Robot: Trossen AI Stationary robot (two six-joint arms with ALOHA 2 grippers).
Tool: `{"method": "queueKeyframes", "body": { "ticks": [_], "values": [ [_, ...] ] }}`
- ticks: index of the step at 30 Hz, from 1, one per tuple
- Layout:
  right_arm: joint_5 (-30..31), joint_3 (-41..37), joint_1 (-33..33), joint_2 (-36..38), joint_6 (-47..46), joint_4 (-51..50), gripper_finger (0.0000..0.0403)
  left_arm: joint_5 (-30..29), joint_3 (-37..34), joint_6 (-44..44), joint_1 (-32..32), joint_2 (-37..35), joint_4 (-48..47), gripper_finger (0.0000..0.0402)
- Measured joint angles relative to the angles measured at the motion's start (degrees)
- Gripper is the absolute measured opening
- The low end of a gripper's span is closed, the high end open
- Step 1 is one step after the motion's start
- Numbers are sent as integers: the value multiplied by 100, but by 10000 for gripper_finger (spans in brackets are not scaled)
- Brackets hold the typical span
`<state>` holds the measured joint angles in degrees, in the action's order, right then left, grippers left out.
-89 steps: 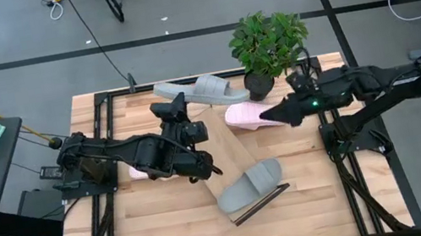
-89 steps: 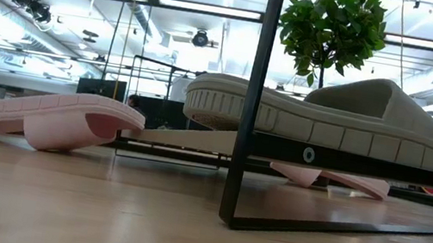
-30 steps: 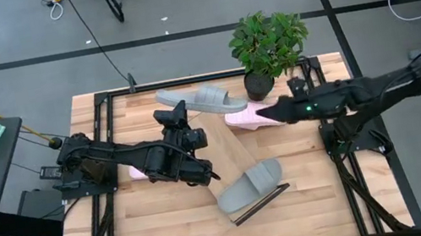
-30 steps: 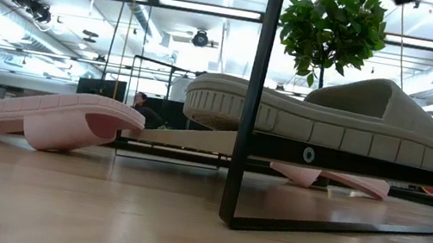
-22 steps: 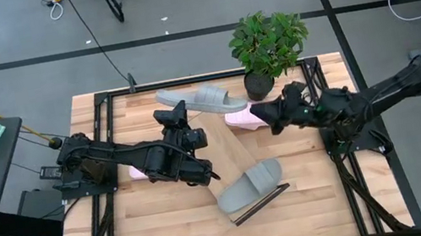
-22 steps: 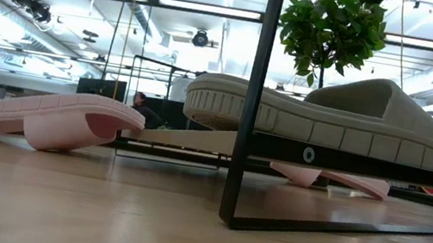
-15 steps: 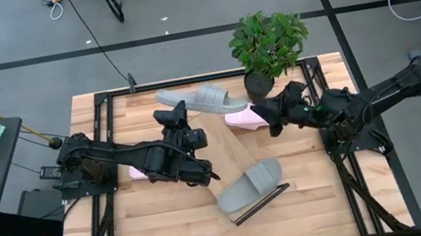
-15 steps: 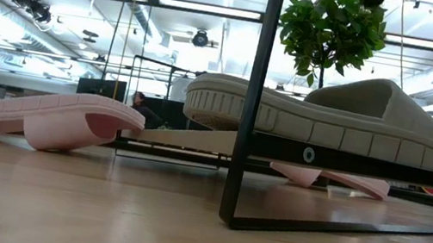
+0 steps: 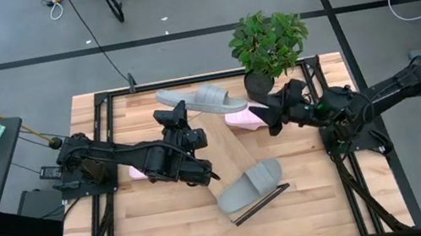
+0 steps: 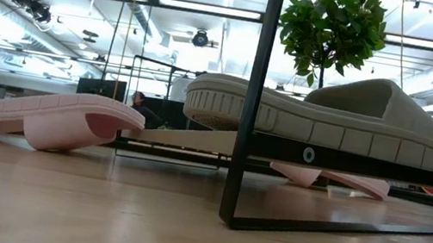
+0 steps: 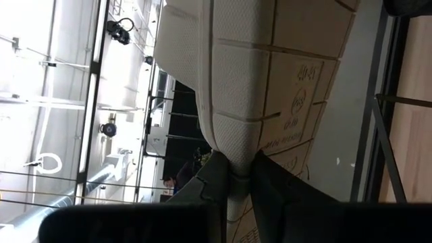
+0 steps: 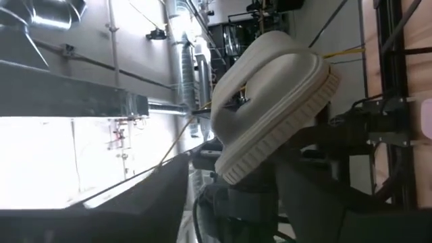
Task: Pick and place slides into the shelf
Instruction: Put the gray slide on the shelf
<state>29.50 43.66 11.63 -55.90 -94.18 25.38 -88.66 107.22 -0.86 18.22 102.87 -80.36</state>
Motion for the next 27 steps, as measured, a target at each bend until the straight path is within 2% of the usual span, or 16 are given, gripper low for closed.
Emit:
{"method": "queueKeyframes", "body": {
  "ticks": [6,13,21,27],
  "values": [
    [1,0,-39,-165,-328,9,270,2,0,-2,0,0,23,42],
    [-101,0,-92,-518,-801,41,283,165,1,0,-1,0,109,42],
    [-120,0,-197,-620,-818,358,270,287,0,1,0,0,216,42],
    [-109,0,-322,-612,-725,363,218,411,1,2,0,0,292,42]
  ]
}}
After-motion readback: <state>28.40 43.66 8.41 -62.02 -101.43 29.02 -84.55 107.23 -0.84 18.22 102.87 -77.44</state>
